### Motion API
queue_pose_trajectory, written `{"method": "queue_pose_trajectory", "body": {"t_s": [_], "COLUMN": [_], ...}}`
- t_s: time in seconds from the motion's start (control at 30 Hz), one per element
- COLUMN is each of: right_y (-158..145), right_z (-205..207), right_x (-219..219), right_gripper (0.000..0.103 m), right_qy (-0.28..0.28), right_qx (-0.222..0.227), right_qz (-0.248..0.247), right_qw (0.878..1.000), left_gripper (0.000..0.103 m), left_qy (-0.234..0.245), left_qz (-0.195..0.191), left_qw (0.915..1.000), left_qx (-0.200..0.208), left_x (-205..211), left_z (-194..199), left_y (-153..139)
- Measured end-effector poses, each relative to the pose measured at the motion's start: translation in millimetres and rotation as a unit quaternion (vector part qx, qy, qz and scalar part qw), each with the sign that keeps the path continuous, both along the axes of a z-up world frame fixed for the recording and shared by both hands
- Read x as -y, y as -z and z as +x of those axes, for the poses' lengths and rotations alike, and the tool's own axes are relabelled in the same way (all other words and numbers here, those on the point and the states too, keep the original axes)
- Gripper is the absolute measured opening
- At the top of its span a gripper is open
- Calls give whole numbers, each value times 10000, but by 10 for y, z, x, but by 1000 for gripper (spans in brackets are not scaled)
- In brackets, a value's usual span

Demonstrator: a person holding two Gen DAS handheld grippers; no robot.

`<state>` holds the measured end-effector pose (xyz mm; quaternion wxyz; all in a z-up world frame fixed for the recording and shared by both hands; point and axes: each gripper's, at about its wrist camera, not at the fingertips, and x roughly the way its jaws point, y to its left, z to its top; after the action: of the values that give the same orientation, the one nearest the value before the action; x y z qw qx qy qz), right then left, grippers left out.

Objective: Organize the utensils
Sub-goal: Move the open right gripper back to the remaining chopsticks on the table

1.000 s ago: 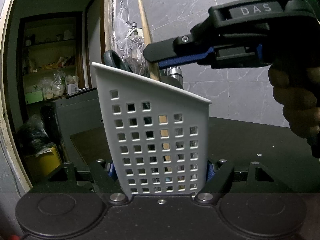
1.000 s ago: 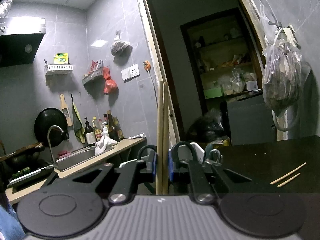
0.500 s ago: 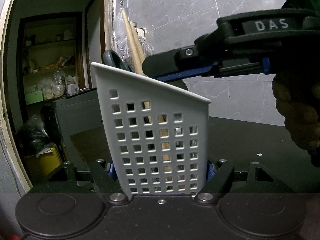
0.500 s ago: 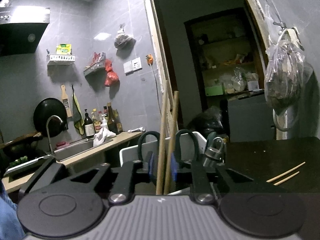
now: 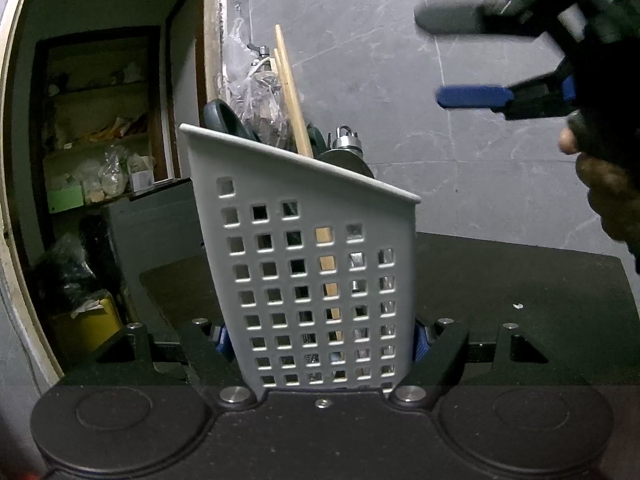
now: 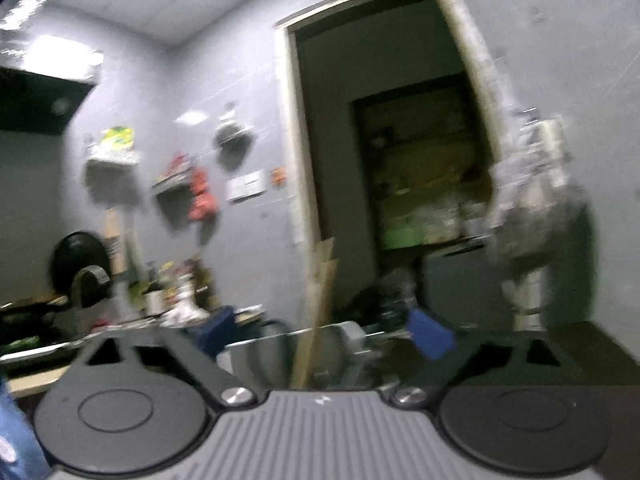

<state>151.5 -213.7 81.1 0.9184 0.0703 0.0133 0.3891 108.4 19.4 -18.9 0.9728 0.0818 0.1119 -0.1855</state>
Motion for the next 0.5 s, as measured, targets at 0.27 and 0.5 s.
{"method": "queue_pose_trajectory", "body": {"t_s": [0.27,0.5], "right_y": [80,490], "right_z": [1038,2252], "right_x": [288,158], "right_gripper": [103,103], "right_qy": [1556,1777], "right_qx": [-1813,-3500], "right_qz": [-383,-788], "right_qw": [9703,9164], "left_gripper": [78,78], "left_qy": [71,78], "left_qz": [63,100], "left_qw": [9999,9998], "left_qx": [-81,-119], "left_x": [-50,3], "left_z": [54,100], "left_y": [-24,-46]}}
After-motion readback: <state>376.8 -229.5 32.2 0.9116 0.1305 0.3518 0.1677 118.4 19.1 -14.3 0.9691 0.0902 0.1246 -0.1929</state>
